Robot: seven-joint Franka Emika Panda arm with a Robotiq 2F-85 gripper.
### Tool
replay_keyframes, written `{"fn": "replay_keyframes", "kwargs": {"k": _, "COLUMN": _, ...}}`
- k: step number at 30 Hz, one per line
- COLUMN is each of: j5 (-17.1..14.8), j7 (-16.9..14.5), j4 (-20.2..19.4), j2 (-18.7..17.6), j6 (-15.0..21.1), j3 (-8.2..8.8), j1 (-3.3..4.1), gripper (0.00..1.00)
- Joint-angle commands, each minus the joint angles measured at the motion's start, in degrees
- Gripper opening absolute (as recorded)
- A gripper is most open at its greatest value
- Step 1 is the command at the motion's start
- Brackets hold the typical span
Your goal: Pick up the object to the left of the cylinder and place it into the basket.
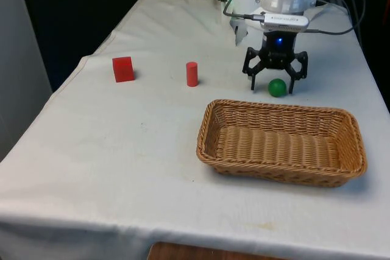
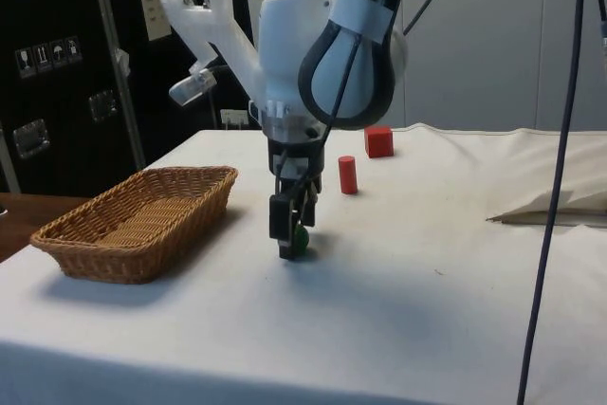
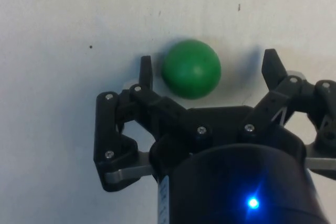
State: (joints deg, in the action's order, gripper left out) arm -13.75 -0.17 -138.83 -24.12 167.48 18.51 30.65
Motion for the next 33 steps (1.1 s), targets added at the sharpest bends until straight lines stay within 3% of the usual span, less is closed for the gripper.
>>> {"fn": "replay_keyframes", "kwargs": {"k": 1, "j5": -0.2, "j7": 0.0, "j4": 0.1, "j2": -0.2, "j6": 0.8, "j3": -0.29, "j1": -0.06, "gripper": 1.0}}
{"fn": "replay_keyframes", "kwargs": {"k": 7, "j5": 0.0, "j7": 0.0, "j4": 0.1, "j2": -0.1, "j6": 0.2, "j3": -0.06, "j1": 0.0, "gripper": 0.28}}
{"fn": "replay_keyframes", "kwargs": {"k": 8, "j5": -0.2, "j7": 0.0, "j4": 0.1, "j2": -0.3, "j6": 1.0, "j3": -0.29, "j1": -0.11, "gripper": 0.28}}
{"fn": "replay_keyframes", "kwargs": {"k": 9, "j5": -0.2, "j7": 0.0, "j4": 0.1, "j2": -0.3, "j6": 1.0, "j3": -0.34, "j1": -0.11, "gripper": 0.19}}
{"fn": "replay_keyframes", "kwargs": {"k": 10, "j5": -0.2, "j7": 0.0, "j4": 0.1, "j2": -0.3, "j6": 1.0, "j3": -0.34, "j1": -0.11, "gripper": 0.0}}
{"fn": "replay_keyframes", "kwargs": {"k": 17, "j5": 0.0, "j7": 0.1, "j4": 0.1, "j2": 0.0, "j6": 0.2, "j3": 0.0, "j1": 0.17, "gripper": 0.0}}
{"fn": "replay_keyframes", "kwargs": {"k": 25, "j5": -0.1, "j7": 0.0, "j4": 0.1, "j2": -0.1, "j6": 0.5, "j3": -0.17, "j1": 0.0, "gripper": 0.0}}
{"fn": "replay_keyframes", "kwargs": {"k": 33, "j5": 0.9, "j7": 0.3, "j4": 0.2, "j2": 2.7, "j6": -1.8, "j3": 1.32, "j1": 0.74, "gripper": 0.0}}
